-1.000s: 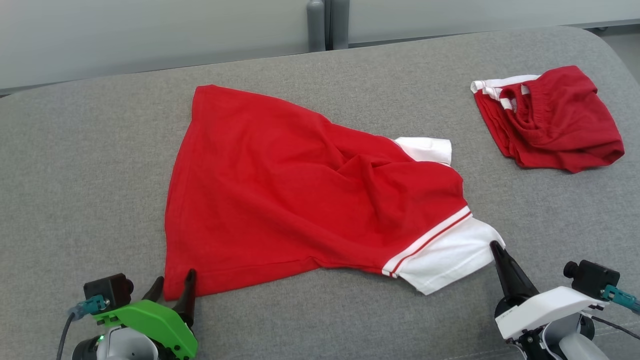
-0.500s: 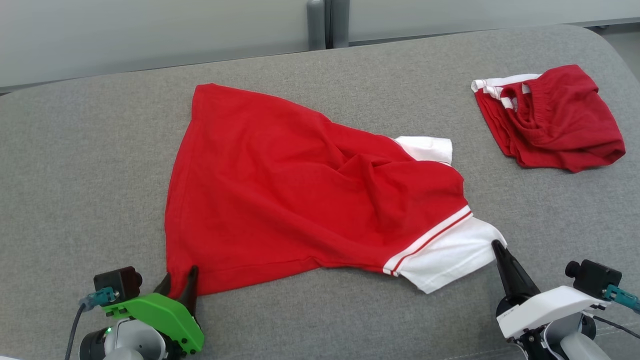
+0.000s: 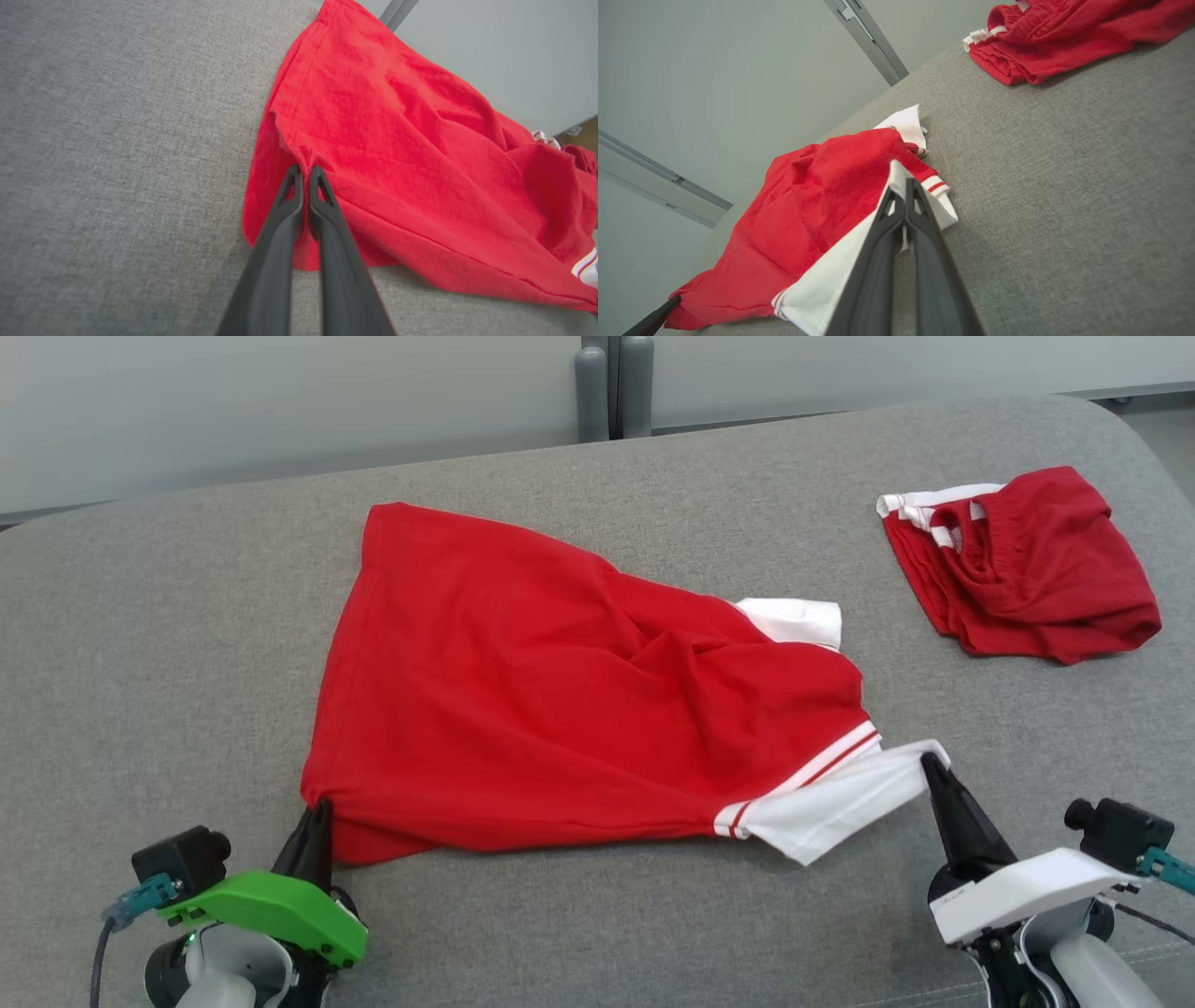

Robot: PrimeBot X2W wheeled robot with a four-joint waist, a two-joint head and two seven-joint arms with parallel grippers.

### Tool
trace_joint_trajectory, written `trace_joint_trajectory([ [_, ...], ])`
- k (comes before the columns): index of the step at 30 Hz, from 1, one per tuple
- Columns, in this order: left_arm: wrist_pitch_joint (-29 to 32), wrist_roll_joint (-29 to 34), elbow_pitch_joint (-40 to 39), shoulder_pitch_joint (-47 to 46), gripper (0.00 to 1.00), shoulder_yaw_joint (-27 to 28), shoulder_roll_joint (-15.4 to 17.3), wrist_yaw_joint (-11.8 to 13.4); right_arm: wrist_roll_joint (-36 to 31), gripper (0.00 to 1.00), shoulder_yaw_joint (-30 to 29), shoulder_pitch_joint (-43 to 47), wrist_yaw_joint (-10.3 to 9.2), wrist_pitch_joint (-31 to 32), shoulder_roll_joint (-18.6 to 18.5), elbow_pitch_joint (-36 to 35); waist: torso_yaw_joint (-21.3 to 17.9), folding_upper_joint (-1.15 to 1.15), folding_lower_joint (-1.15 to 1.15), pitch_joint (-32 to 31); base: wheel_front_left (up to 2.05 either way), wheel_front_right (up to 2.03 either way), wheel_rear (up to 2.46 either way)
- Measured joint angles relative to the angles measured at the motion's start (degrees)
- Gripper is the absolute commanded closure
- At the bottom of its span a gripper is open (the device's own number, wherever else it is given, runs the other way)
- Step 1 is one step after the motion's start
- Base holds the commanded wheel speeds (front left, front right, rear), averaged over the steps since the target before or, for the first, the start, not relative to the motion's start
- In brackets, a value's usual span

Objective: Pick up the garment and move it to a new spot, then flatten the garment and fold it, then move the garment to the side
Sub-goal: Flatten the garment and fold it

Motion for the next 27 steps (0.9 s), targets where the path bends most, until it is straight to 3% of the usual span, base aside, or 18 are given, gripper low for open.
trace_joint_trajectory([
  [11, -7.6, -4.8, -12.2, -5.2, 1.00, 6.1, -2.3, -5.4, -0.3, 1.00, -5.3, -8.9, 0.00, -0.4, -0.9, -17.5, -0.5, 0.00, 0.00, -3.2, 0.00, 0.00, 0.00],
  [18, -8.3, -5.0, -23.2, -9.9, 1.00, 9.2, -2.0, -6.7, 1.1, 1.00, -8.2, -15.3, 0.00, -0.4, -1.5, -28.6, -1.1, 0.00, 0.00, -5.3, 0.00, 0.00, 0.00],
  [27, -8.6, -2.2, -43.6, -15.6, 1.00, 11.0, 2.1, -7.0, 2.2, 1.00, -15.0, -20.3, 0.00, -0.5, -2.5, -44.6, -2.4, 0.00, 0.00, -7.4, 0.00, 0.00, 0.00],
])
